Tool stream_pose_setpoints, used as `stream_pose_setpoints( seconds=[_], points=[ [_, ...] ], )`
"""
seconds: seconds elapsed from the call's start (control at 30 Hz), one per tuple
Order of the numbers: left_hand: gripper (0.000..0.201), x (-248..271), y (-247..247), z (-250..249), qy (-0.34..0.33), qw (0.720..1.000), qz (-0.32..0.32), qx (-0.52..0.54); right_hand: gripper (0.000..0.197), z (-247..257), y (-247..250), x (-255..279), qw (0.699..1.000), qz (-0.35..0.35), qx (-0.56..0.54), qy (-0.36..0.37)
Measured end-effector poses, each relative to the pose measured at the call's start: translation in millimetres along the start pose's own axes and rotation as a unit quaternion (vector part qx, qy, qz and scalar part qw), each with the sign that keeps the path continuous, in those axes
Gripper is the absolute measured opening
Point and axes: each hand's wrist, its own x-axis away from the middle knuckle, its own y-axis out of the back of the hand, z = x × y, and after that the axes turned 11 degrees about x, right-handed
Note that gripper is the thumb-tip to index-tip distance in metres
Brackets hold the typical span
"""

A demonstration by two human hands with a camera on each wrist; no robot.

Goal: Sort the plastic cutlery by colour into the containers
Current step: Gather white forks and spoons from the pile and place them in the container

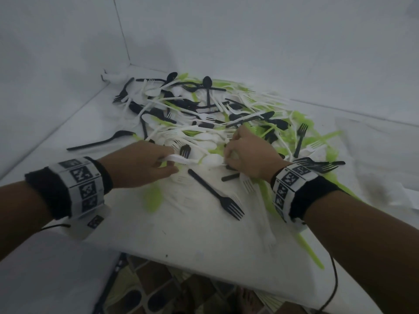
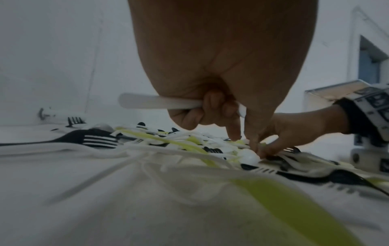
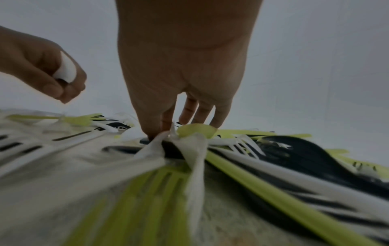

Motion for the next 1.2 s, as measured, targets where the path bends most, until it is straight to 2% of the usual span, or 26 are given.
stream_pose_setpoints(
  seconds=[0.1,0.2,0.27,0.33,0.43,0.5,0.6,0.73,0.8,1.0,1.1,1.2],
  points=[
    [0.035,-2,5,0,0.014,0.999,-0.023,0.021,0.012,3,3,-7,1.0,-0.012,0.003,0.012],
    [0.039,-7,5,-6,0.008,0.999,-0.037,0.02,0.005,2,11,-13,0.987,-0.107,-0.116,-0.028],
    [0.036,-12,4,-10,0.004,0.999,-0.028,0.014,0.003,0,19,-18,0.955,-0.199,-0.21,-0.07],
    [0.03,-20,1,-14,-0.012,1.0,-0.004,0.0,0.008,-2,29,-19,0.918,-0.261,-0.277,-0.114],
    [0.029,-34,-5,-18,-0.066,0.998,0.015,-0.006,0.01,-1,42,-12,0.856,-0.289,-0.397,-0.162],
    [0.031,-45,-10,-22,-0.091,0.996,0.017,-0.009,0.009,-5,41,-4,0.843,-0.304,-0.411,-0.169],
    [0.027,-67,-21,-33,-0.108,0.99,0.034,-0.081,0.008,-17,36,6,0.85,-0.294,-0.389,-0.202],
    [0.033,-98,-37,-53,-0.107,0.979,0.076,-0.153,0.017,-31,24,21,0.923,-0.115,-0.282,-0.234],
    [0.035,-111,-45,-60,-0.105,0.975,0.093,-0.172,0.024,-38,17,29,0.943,-0.089,-0.234,-0.22],
    [0.037,-133,-51,-66,-0.128,0.97,0.112,-0.175,0.026,-66,17,60,0.946,-0.106,-0.199,-0.231],
    [0.051,-137,-51,-70,-0.116,0.97,0.138,-0.162,0.02,-80,17,69,0.955,-0.082,-0.17,-0.23],
    [0.034,-139,-51,-73,-0.123,0.972,0.125,-0.157,0.03,-92,14,76,0.958,-0.06,-0.151,-0.236]
  ],
)
